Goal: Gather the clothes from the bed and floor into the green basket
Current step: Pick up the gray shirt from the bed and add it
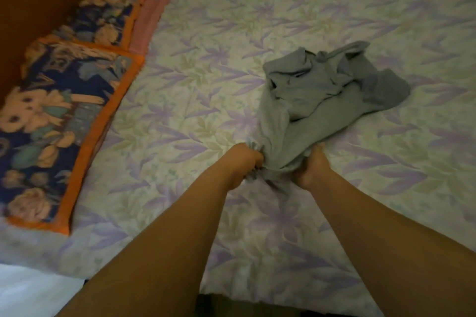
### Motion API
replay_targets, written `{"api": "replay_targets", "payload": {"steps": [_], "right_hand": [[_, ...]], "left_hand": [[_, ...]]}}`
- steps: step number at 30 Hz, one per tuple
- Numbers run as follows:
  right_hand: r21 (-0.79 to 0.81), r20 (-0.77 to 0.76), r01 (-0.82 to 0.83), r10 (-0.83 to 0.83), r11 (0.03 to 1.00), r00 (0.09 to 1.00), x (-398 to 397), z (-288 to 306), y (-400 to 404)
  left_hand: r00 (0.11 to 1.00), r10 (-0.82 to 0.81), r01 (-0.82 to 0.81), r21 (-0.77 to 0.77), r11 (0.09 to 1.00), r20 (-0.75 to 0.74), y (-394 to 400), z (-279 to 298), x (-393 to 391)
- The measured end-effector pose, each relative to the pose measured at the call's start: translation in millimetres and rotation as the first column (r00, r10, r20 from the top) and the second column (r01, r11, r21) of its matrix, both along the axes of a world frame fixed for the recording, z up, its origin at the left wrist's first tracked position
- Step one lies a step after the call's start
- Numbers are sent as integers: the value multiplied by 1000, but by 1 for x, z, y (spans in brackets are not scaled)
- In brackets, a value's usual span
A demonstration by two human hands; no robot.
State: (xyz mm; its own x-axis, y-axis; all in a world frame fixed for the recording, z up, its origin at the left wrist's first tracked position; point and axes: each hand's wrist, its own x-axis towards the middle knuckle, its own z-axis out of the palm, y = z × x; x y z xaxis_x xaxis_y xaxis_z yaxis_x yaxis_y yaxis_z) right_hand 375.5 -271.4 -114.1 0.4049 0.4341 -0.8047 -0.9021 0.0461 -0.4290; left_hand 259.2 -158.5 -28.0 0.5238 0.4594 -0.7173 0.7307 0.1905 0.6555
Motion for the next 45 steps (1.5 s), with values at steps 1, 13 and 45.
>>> {"api": "replay_targets", "payload": {"steps": [1,13,45], "right_hand": [[43,-2,11,-11,999,1000,-6,13,3],[-138,221,-436,456,889,862,-100,159,33],[-434,714,-784,700,444,0,-185,415,95]], "left_hand": [[993,-115,116,40,992,-10,1,16,-13],[918,391,-386,-72,920,65,19,100,-116],[814,388,-455,60,888,431,61,380,-219]]}}
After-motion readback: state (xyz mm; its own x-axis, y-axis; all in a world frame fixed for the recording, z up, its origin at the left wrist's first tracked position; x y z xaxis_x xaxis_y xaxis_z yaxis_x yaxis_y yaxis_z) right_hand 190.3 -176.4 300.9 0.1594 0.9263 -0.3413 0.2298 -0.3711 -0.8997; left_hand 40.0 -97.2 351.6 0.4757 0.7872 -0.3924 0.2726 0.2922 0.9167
